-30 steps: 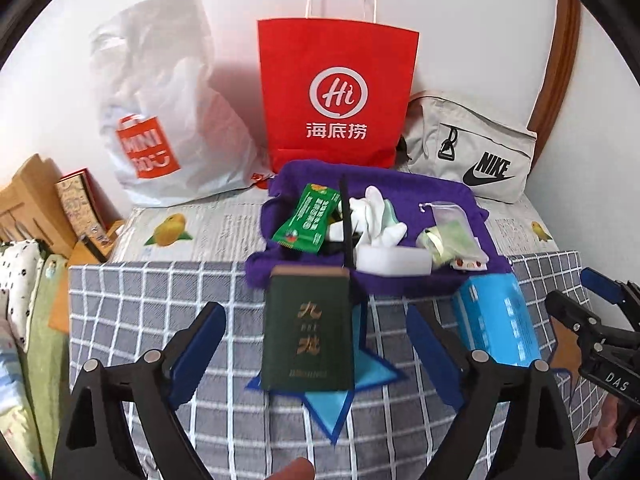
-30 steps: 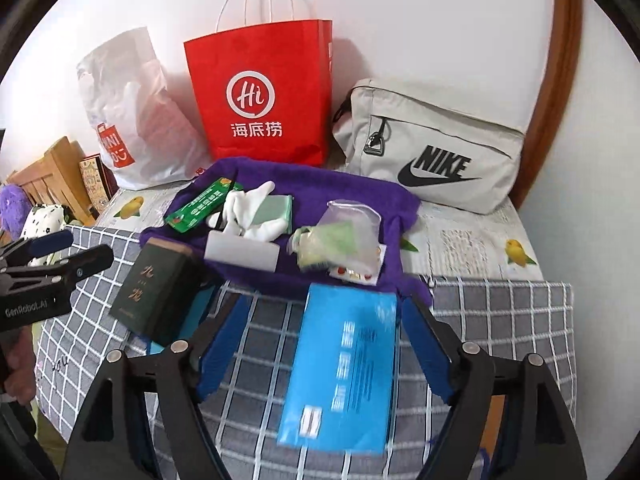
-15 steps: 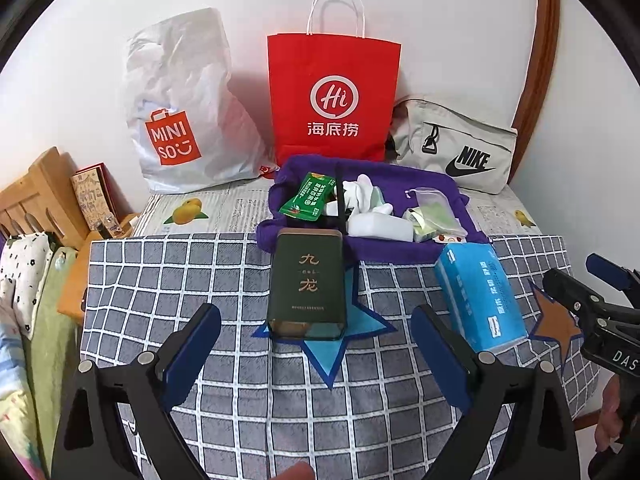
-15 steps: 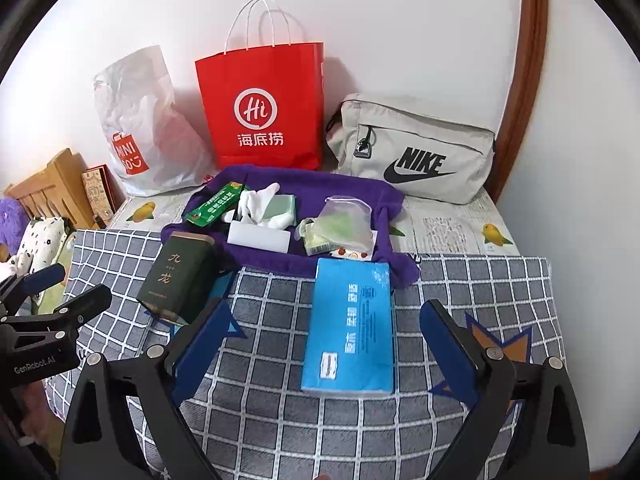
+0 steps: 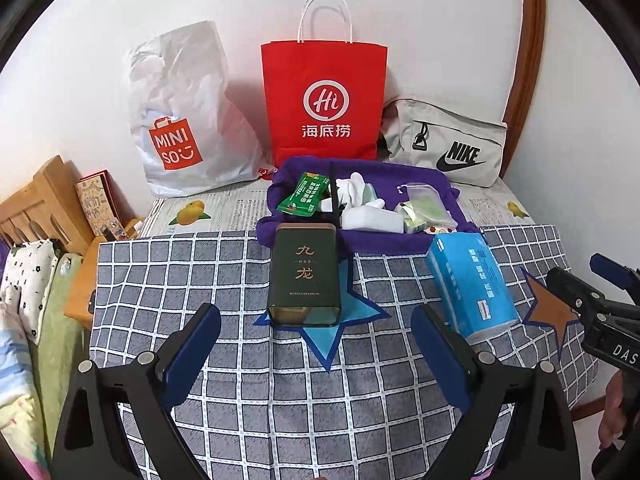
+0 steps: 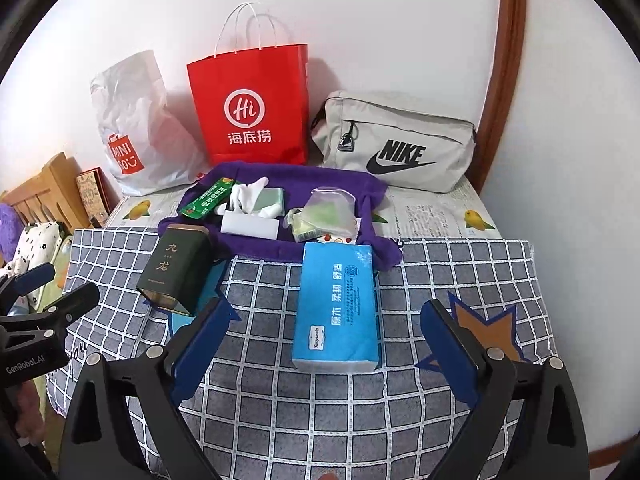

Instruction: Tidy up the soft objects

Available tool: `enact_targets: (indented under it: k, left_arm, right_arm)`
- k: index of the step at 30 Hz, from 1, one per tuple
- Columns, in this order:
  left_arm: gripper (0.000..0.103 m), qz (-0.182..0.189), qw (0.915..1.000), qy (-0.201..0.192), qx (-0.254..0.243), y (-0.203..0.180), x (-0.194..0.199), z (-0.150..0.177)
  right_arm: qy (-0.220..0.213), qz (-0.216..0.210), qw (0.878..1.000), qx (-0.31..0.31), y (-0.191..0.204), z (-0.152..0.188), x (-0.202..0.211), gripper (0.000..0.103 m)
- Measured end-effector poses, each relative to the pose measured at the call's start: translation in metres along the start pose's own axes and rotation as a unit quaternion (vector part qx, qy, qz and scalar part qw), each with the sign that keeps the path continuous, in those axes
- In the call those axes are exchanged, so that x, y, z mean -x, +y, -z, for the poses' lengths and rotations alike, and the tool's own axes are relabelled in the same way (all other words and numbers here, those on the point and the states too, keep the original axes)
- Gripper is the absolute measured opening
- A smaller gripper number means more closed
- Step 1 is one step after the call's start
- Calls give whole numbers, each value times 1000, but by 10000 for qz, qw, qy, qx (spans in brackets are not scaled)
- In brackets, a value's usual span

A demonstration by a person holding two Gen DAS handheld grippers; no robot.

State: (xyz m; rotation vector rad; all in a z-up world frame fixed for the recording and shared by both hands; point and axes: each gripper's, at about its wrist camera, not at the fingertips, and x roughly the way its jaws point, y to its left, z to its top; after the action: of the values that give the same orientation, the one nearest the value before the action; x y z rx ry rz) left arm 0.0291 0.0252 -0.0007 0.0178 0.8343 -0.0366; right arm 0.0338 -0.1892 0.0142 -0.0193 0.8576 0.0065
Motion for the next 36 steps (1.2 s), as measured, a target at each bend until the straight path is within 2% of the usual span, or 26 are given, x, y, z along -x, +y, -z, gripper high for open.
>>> enact_targets:
  k: [36]
  left_arm:
    - [96,-34,9999,-12,-116,-11,3,-4]
  right_arm:
    - [16,-35,9999,-151,-12,6,6,95]
